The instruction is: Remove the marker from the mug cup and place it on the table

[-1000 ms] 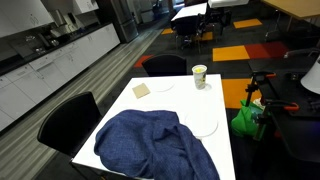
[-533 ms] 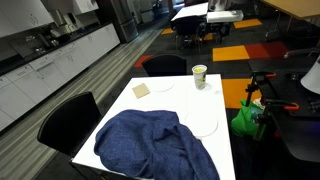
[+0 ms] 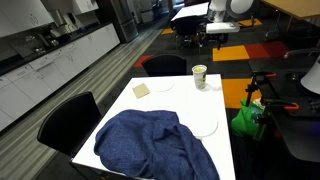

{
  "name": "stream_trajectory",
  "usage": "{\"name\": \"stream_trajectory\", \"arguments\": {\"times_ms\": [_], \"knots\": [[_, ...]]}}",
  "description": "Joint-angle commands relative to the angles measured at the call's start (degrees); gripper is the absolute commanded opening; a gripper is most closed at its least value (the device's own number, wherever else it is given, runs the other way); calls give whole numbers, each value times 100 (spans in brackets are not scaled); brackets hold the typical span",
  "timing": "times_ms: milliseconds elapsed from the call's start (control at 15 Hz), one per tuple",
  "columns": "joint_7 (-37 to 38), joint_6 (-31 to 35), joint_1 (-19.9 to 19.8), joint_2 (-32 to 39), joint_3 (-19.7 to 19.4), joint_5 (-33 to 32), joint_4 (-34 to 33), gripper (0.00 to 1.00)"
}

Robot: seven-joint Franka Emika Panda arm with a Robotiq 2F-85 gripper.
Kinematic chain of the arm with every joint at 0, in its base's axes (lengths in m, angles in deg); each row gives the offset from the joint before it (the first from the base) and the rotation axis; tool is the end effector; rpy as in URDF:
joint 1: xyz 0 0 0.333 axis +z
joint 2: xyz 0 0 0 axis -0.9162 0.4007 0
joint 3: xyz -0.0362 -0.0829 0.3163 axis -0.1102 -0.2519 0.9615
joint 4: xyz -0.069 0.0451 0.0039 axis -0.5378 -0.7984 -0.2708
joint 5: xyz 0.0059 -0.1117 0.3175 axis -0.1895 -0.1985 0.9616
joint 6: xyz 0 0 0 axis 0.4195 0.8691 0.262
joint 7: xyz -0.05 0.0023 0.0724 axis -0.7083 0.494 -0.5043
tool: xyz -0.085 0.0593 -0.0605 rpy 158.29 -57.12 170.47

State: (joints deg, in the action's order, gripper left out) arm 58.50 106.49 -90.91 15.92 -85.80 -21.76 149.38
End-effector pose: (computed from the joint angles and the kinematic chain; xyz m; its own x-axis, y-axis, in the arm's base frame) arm 0.3621 -0.1933 0.3078 0.1575 -0.9663 0.2035 -0.9658 -0.1937 -0.1726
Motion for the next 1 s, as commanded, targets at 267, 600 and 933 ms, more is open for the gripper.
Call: {"name": "stream_trajectory", "arguments": {"times_ms": [267, 600, 933], "knots": [[545, -155, 17, 161, 6, -324, -332, 100], [838, -457, 112, 430, 79, -248, -683, 87], [393, -599, 919, 734, -458, 456, -858, 72]]}}
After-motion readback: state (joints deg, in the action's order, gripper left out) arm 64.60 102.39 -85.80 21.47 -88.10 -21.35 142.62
